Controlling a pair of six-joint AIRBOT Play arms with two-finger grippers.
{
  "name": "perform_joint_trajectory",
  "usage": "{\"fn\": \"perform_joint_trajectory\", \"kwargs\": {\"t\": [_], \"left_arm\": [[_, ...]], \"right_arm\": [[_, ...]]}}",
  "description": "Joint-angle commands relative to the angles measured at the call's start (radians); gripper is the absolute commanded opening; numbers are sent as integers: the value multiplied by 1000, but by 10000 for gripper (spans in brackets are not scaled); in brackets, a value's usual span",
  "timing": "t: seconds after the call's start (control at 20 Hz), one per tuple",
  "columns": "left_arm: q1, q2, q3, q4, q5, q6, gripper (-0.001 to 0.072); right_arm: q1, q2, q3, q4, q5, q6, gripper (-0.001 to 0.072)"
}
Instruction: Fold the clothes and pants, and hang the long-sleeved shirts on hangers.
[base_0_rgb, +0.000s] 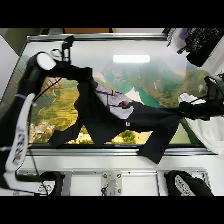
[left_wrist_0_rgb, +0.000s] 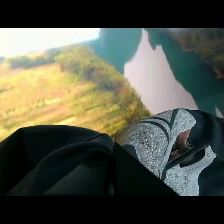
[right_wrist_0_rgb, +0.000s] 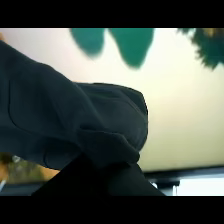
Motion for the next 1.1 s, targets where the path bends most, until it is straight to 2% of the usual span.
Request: {"fn": "perform_joint_trajectory", "kwargs": {"t": [0.0,0.05,0.1,0.15,0.2,0.3,0.45,0.6,0.7,0.85,1.05], "left_arm": [[-35,-277,314,1,-8,-32,16],[-32,-314,380,1,-6,-68,205],[-23,-332,422,0,-1,-91,550],[-11,-326,425,1,2,-113,612],[8,-306,406,0,-6,-129,611],[45,-211,272,8,-19,-138,611],[19,-36,7,107,-66,-130,610],[-139,98,-273,242,-41,-142,610],[-275,126,-388,299,43,-182,610],[-459,80,-414,352,119,-229,610],[-636,-68,-281,608,13,-301,611]], "right_arm": [[-8,-144,44,-38,-289,2,27],[-15,-167,72,-37,-328,3,66],[-26,-184,101,-37,-362,3,295],[-33,-189,126,-43,-383,0,579],[-43,-183,147,-44,-389,-26,654],[-41,-140,166,-45,-383,-87,654],[-2,-33,141,-45,-293,-92,654],[55,78,56,-45,-224,-63,653],[86,142,-10,-45,-216,-40,653],[106,205,-83,-36,-216,-37,653],[106,237,-105,-34,-197,-25,653]]}}
